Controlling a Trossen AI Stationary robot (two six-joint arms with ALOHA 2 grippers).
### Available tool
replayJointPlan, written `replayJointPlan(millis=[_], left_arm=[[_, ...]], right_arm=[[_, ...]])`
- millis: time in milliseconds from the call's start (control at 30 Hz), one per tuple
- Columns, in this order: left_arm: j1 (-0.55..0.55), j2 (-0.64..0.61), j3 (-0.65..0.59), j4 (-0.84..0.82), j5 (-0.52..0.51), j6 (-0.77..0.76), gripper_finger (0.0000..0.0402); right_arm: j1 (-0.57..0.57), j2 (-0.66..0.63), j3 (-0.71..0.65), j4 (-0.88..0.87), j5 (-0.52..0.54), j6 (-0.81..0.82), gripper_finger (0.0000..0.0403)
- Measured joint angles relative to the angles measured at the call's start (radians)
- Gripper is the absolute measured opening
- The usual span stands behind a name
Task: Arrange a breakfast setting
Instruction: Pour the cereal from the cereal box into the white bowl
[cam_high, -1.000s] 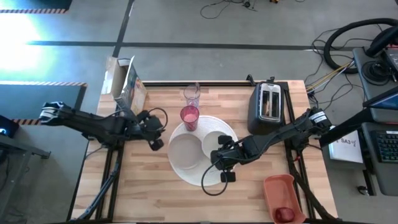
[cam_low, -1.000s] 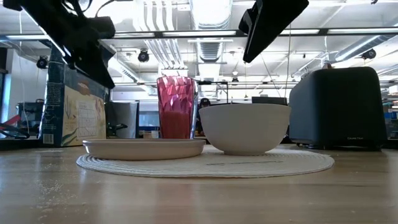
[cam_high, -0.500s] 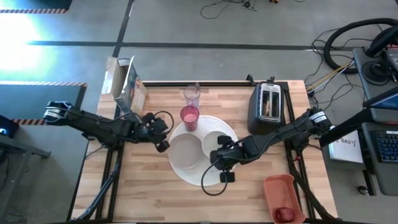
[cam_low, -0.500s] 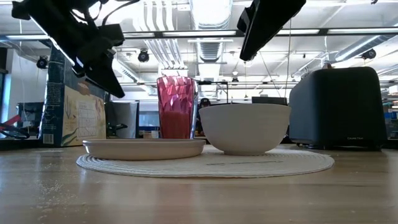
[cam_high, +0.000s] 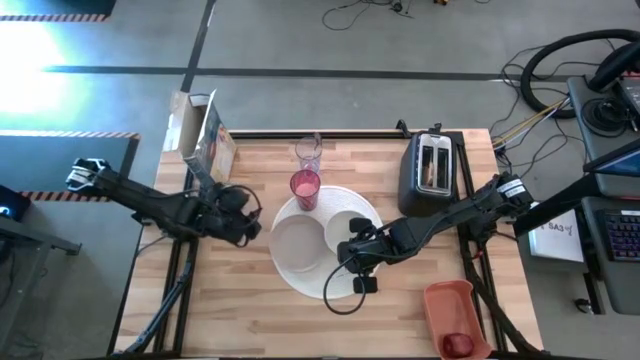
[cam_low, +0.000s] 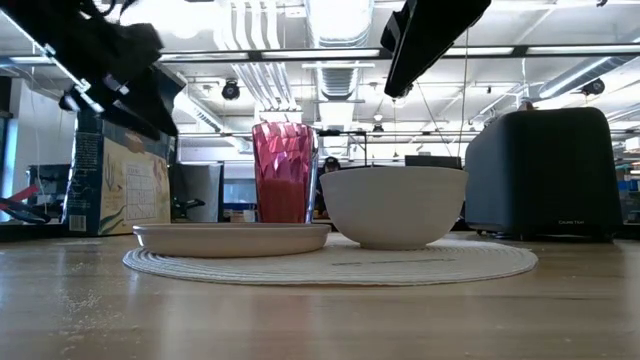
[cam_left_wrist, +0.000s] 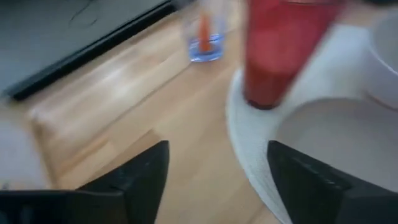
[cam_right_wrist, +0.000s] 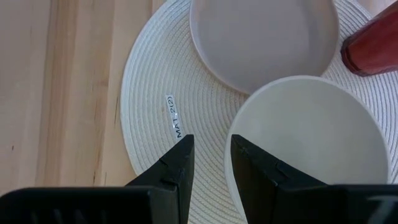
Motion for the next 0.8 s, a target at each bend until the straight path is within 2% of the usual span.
replayJointPlan(millis=[167,433,567,800], left_arm=[[0.003,-0.018,0.004,-0.199,-0.003,-0.284,0.0284],[0.003,0.0,0.111,-0.558,-0.011,-0.518,0.0281],[0.003,-0.01,0.115,-0.651,0.031,-0.652,0.0281],[0.004,-0.012,0.138,-0.749,0.014,-0.773,0.0281]], right_arm=[[0.0,0.0,0.0,0.003,0.0,0.0,0.0095],[0.0,0.0,0.0,0.009,0.0,0.0,0.0095],[0.0,0.0,0.0,0.016,0.0,0.0,0.0095],[0.0,0.0,0.0,0.019,0.0,0.0,0.0095]])
